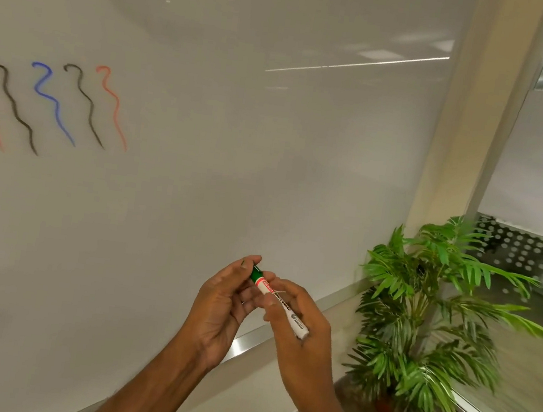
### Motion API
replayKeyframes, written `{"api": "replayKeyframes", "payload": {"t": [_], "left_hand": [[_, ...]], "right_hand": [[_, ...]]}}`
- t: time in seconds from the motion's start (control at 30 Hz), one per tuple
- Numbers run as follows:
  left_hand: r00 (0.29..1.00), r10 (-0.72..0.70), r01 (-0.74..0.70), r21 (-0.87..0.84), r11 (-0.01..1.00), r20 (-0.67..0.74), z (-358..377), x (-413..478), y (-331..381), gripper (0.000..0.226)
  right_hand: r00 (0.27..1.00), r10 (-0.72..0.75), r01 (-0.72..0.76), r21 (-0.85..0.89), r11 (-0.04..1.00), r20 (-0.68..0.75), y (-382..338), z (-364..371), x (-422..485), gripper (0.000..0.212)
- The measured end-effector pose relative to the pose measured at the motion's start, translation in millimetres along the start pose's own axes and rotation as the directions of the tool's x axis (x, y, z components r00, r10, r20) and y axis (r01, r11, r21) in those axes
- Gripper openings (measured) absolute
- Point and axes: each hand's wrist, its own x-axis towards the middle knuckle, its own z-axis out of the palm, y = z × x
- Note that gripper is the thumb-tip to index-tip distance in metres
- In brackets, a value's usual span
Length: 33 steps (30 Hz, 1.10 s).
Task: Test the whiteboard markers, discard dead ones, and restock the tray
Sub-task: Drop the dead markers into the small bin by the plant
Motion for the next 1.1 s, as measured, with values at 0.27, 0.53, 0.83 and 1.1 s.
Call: {"api": "replayKeyframes", "payload": {"t": [0.27,0.53,0.83,1.1], "left_hand": [[0.999,0.038,-0.037,0.374,0.927,0.004,-1.1,18.0,-91.2,0.022],[0.997,0.074,-0.068,0.82,0.568,0.031,-8.8,34.7,-236.0,0.021],[0.976,0.066,-0.212,0.971,0.112,0.206,-52.5,39.8,-373.5,0.045],[0.979,-0.017,-0.203,0.979,-0.008,0.203,-82.0,44.3,-452.7,0.063]], "right_hand": [[0.99,0.14,-0.12,-0.436,0.892,0.015,86.5,-85.9,-3.9,0.017],[0.959,0.282,-0.202,-0.664,0.72,0.013,201.9,-188.3,-37.4,0.018],[0.869,0.42,-0.444,-0.787,0.428,-0.262,352.9,-281.4,-107.0,0.014],[0.822,0.468,-0.469,-0.852,0.234,-0.324,455.8,-317.0,-133.0,0.015]]}}
